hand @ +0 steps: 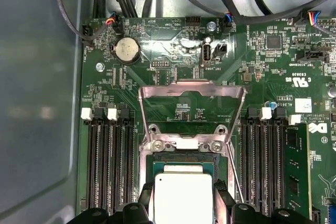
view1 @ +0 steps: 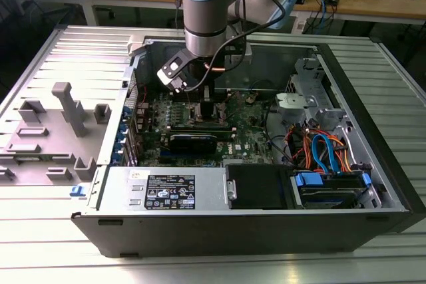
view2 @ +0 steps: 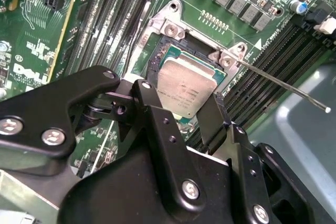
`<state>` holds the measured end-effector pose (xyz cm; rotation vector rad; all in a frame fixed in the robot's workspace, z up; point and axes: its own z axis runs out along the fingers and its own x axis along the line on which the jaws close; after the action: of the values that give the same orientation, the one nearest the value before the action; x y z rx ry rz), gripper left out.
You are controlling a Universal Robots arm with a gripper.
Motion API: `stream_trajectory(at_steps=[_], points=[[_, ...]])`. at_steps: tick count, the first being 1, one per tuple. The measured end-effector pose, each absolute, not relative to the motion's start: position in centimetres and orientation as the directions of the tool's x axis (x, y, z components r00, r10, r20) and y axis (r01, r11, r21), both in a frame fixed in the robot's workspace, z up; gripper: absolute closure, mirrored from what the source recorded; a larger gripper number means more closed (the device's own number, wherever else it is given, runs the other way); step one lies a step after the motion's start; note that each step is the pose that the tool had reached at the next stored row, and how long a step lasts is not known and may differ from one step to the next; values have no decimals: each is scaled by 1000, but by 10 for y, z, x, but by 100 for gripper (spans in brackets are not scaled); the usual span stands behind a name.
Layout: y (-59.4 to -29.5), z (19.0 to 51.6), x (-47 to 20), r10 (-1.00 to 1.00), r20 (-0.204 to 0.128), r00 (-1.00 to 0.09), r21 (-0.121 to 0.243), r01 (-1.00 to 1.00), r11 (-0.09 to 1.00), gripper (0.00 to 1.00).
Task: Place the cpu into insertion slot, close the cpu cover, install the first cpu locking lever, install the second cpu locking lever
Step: 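Place the cpu into insertion slot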
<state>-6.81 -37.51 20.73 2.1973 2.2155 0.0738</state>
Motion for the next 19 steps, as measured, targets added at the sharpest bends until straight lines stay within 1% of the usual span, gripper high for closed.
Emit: stream_trajectory(at_steps=[4, 19], points=[[-375, 205, -68, 1000, 19, -8, 42, 999, 8, 45], [-375, 208, -68, 1000, 15, -9, 42, 999, 8, 45]])
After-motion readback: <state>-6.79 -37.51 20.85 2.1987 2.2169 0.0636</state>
